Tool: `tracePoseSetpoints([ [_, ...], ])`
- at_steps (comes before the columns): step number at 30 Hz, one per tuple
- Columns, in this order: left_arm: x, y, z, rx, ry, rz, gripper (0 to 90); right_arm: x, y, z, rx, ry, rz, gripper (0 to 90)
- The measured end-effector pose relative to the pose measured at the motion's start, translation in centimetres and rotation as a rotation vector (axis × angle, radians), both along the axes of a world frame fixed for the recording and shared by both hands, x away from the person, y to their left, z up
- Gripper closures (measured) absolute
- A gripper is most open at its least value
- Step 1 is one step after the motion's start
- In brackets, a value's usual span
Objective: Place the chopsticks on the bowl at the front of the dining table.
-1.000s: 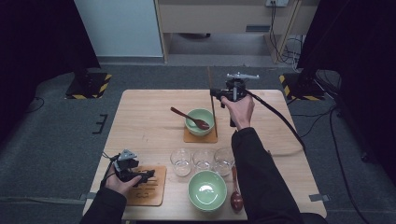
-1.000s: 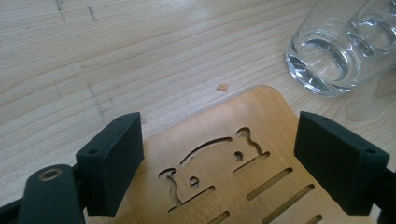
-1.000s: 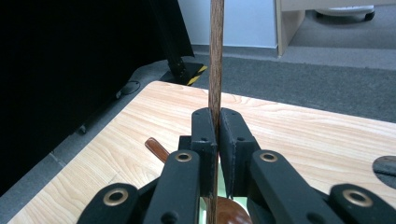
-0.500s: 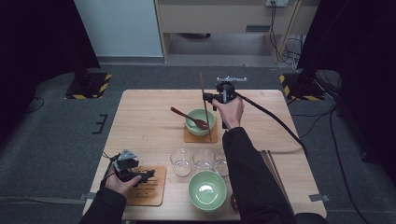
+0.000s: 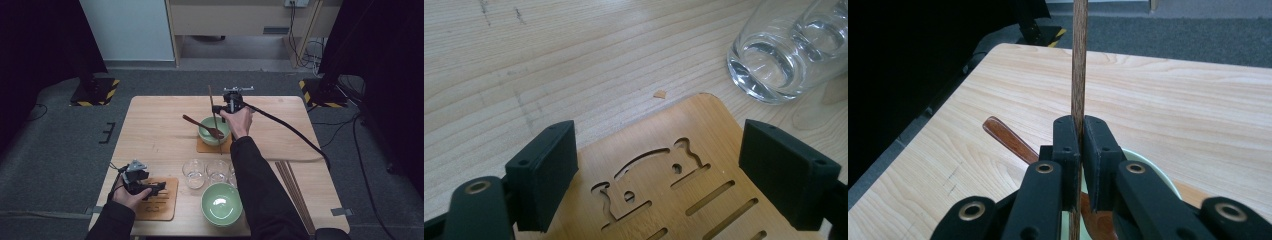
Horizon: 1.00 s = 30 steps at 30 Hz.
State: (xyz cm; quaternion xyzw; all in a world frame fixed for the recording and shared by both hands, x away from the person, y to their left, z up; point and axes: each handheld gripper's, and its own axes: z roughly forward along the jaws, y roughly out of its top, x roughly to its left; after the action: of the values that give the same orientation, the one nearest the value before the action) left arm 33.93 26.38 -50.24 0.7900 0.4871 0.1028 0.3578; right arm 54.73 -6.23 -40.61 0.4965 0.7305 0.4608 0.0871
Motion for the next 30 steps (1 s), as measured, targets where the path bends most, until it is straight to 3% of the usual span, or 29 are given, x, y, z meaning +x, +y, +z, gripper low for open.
tracePoseSetpoints([
  [16, 0.0, -0.1, 0.0, 0.001, -0.001, -0.004, 15.4, 0.9, 0.5, -2.3, -0.037, 0.059, -0.031, 84.9],
  [30, 0.1, -0.1, 0.0, 0.001, -0.001, -0.006, 15.4, 1.5, 1.3, -4.4, -0.138, 0.106, -0.055, 84.9],
])
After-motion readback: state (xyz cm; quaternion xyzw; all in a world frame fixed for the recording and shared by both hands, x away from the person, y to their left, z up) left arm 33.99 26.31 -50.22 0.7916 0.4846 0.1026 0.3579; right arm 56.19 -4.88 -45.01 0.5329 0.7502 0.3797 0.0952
